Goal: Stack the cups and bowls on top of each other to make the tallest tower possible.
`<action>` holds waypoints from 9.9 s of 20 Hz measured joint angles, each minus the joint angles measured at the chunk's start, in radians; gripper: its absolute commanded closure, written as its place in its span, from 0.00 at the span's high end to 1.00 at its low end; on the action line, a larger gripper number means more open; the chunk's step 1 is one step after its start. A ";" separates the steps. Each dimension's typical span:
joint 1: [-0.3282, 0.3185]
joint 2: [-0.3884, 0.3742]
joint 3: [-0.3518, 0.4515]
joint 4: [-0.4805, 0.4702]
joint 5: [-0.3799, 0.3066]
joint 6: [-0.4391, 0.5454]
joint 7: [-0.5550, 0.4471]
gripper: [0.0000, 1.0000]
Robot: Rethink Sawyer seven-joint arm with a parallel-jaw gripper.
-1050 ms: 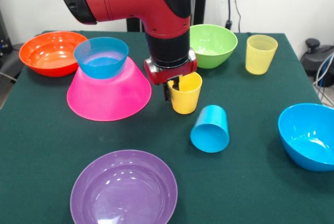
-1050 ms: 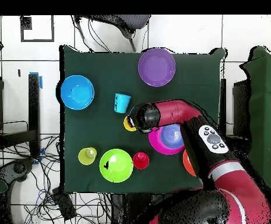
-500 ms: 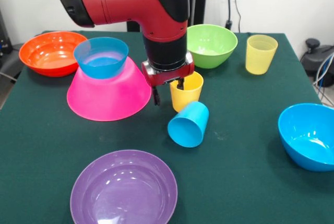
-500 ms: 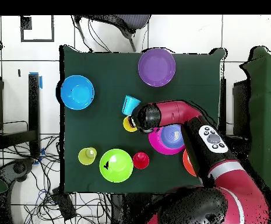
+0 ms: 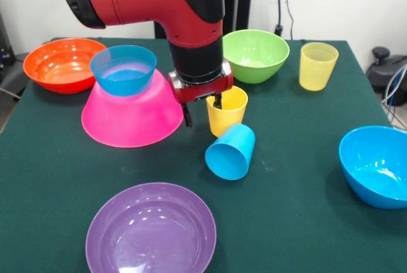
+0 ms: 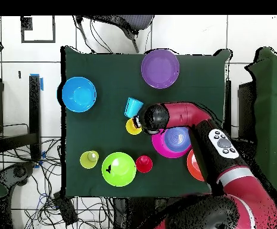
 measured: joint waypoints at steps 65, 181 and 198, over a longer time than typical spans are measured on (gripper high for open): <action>0.369 0.071 -0.096 -0.379 0.277 0.063 0.091 1.00; 0.586 0.392 -0.301 -0.932 0.549 0.483 0.101 1.00; 0.621 0.485 -0.312 -0.987 0.553 0.483 0.138 1.00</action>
